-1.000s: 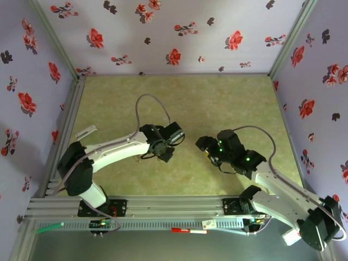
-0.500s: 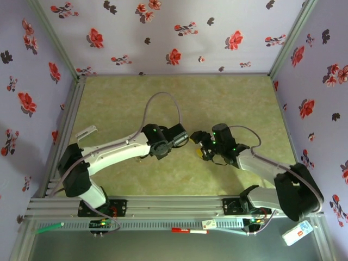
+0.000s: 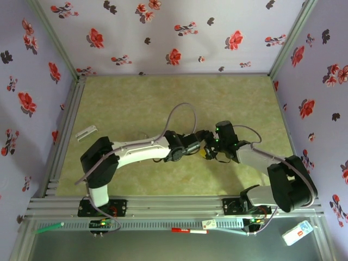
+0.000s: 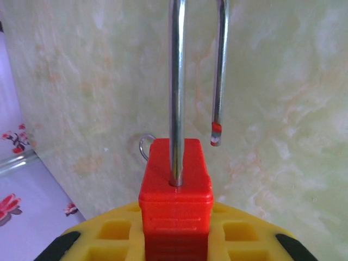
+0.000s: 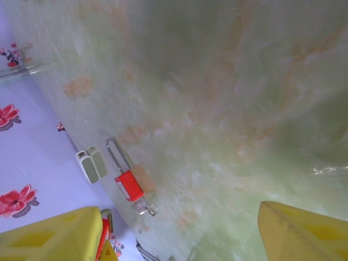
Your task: Unlock with the key
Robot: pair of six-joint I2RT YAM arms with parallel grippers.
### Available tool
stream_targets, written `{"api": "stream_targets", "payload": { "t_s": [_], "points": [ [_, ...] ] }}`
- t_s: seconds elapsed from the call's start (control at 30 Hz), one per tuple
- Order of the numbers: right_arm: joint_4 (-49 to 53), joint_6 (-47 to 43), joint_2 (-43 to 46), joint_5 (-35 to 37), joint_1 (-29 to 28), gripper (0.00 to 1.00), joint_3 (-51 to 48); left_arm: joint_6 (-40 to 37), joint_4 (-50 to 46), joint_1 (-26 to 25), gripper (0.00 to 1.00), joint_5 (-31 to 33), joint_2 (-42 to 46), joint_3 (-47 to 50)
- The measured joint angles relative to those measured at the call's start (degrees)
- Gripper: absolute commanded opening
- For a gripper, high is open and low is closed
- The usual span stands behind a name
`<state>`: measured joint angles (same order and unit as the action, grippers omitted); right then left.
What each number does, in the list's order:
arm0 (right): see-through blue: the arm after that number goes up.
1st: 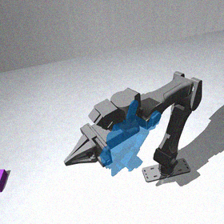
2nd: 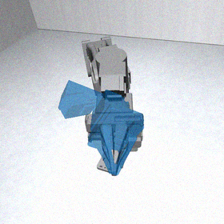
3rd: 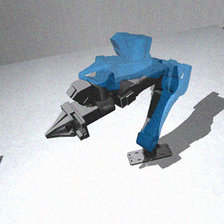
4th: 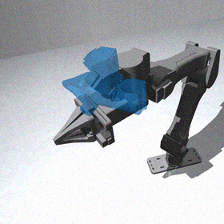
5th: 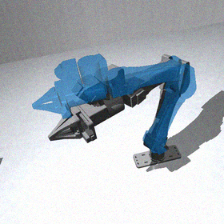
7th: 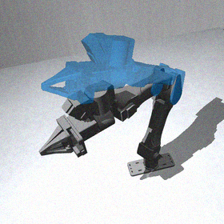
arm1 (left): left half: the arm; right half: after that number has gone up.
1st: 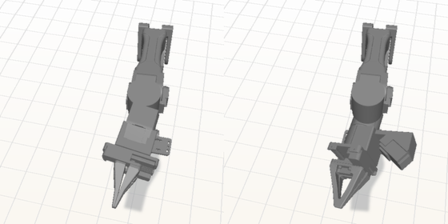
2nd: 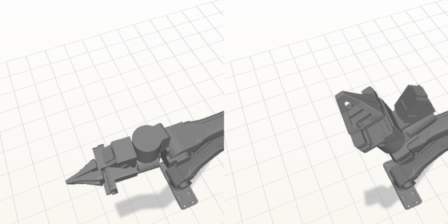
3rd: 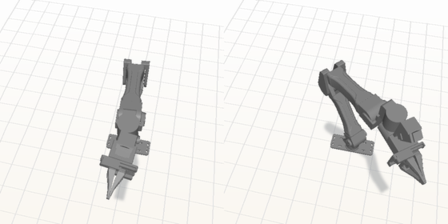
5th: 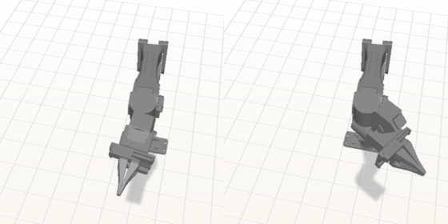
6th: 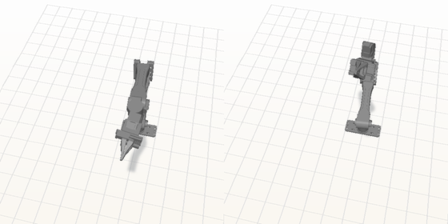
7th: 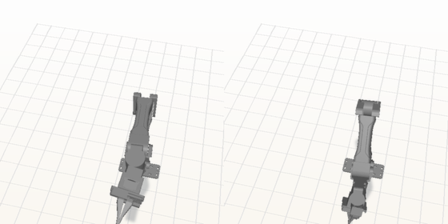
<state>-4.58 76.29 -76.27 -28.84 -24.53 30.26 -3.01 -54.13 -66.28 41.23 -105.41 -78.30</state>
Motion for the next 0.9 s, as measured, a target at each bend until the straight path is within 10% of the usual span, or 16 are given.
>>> {"api": "stream_targets", "payload": {
  "t_s": [0.63,0.9],
  "points": [
    [15.3,-10.82,11.87,-2.82,11.96,0.74,-2.54,9.4,-0.04,3.61,0.05,-20.39,-8.98,-8.31],
    [-0.7,-3.08,8.7,-9.27,11.3,0.28,-5.81,12.68,-0.5,3.72,0.05,-24.63,-4.74,-10.8]
  ]
}}
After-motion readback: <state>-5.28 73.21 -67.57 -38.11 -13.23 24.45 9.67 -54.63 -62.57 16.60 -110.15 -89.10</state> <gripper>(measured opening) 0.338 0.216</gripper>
